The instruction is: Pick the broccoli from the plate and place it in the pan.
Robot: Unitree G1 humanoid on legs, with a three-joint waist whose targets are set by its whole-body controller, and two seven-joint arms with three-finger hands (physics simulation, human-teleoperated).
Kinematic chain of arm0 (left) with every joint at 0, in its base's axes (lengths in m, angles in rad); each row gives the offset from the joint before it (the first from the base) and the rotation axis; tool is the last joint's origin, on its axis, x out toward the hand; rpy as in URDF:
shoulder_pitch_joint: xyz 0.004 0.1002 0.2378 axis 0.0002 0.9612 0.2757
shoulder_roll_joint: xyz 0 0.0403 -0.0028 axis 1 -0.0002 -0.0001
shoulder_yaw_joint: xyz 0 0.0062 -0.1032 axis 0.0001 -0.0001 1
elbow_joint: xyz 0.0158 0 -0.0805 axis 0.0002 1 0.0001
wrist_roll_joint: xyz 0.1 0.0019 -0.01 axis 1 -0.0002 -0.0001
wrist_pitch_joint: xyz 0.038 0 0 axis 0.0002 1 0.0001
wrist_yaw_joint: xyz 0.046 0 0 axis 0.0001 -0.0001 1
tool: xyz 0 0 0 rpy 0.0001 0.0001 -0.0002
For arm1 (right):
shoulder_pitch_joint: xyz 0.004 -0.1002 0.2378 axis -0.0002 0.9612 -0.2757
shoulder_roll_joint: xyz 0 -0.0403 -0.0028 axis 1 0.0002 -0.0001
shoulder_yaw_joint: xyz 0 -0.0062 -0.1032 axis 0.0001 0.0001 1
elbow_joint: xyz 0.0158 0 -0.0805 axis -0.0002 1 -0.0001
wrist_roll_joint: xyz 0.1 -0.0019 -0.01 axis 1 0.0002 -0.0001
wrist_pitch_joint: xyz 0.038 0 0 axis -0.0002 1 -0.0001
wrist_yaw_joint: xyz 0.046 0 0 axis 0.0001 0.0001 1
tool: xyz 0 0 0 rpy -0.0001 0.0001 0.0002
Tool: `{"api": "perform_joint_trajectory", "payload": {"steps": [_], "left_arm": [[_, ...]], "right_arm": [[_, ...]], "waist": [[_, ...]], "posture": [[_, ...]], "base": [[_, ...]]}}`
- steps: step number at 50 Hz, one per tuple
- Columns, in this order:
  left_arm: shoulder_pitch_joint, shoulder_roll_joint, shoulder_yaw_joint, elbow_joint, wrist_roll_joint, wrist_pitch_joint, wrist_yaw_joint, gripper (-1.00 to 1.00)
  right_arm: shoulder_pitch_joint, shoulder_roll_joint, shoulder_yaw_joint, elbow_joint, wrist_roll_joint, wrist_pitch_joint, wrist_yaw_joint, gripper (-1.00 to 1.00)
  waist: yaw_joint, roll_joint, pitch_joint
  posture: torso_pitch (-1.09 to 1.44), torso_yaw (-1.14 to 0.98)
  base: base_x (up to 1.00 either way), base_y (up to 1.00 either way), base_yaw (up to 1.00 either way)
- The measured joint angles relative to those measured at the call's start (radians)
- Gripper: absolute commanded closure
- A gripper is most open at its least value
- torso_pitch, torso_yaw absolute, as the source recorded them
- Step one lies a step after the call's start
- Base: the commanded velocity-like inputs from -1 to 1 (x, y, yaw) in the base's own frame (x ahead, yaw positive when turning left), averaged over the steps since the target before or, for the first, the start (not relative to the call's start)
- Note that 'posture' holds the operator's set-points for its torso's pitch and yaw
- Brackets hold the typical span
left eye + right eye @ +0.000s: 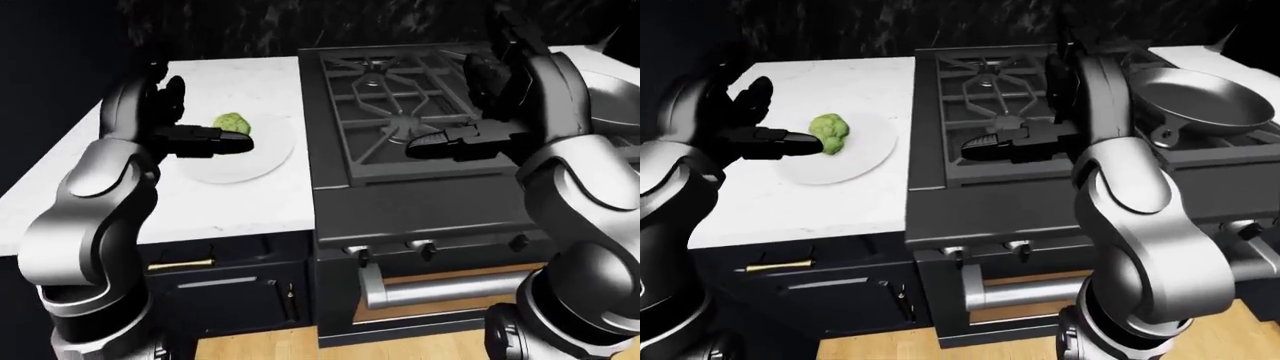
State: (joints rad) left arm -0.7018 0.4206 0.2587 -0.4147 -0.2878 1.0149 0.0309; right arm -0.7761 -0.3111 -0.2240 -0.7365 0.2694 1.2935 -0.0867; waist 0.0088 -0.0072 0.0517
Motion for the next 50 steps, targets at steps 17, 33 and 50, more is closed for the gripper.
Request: {"api": "perform_joint_trajectory", "payload": {"steps": [17, 33, 50], "left_arm": [[-0.070, 0.001, -0.032, 0.126, 0.044, -0.018, -0.091, -1.00], [-0.013, -0.005, -0.054, 0.160, 0.160, -0.070, -0.203, -1.00], [-0.011, -0.007, -0.059, 0.269, 0.291, -0.160, -0.302, -1.00]], "right_arm": [[0.019, -0.007, -0.007, 0.008, 0.014, -0.023, -0.005, -1.00], [0.001, -0.014, -0.012, 0.000, 0.032, -0.005, -0.019, -1.00], [0.013, -0.016, -0.012, 0.004, 0.049, -0.027, -0.027, -1.00]], "waist": [[-0.002, 0.003, -0.005], [-0.003, -0.002, -0.004], [-0.003, -0.002, -0.004]], "posture": [[0.00, 0.00], [0.00, 0.00], [0.00, 0.00]], "base": [[0.00, 0.00, 0.00], [0.00, 0.00, 0.00], [0.00, 0.00, 0.00]]}}
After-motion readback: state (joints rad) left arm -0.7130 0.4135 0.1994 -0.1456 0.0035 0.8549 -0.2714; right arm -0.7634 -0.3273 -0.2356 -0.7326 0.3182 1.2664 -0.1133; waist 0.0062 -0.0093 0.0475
